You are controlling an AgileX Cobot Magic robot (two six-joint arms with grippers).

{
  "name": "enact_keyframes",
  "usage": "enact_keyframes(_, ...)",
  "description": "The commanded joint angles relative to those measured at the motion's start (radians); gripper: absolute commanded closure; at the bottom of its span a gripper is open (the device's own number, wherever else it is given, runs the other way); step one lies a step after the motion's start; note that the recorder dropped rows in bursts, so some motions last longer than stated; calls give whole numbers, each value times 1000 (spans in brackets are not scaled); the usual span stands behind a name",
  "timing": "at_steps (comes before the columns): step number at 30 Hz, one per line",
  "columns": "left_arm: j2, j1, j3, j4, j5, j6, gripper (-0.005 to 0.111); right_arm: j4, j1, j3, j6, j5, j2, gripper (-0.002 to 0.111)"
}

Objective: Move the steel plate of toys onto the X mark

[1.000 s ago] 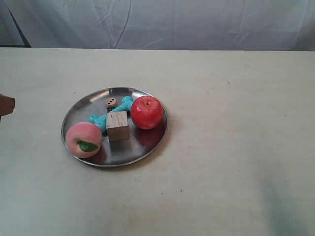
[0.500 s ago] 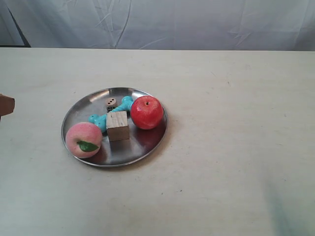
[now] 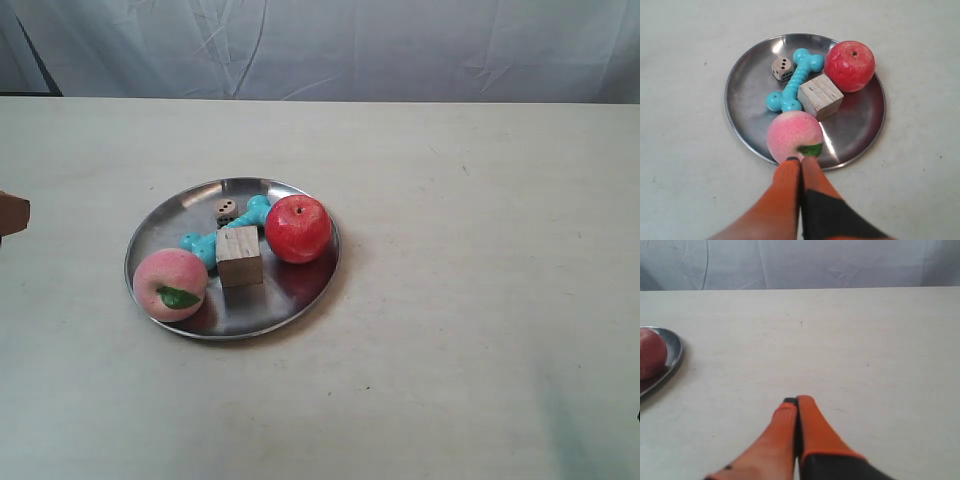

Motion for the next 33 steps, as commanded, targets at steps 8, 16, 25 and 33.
enact_keyframes(8, -8, 0, 7, -2, -11, -2, 107, 3, -5, 3, -5, -9, -4, 108)
enact_keyframes(16, -20, 0, 17, 18, -28, -1, 107, 3, -5, 3, -5, -9, -4, 108)
enact_keyframes(25, -402, 0, 224, 179, -192, -86, 107, 3, -5, 3, -5, -9, -4, 108)
enact_keyframes(33, -710, 26, 393, 370, -262, -331, 107, 3, -5, 3, -6, -6, -4, 108)
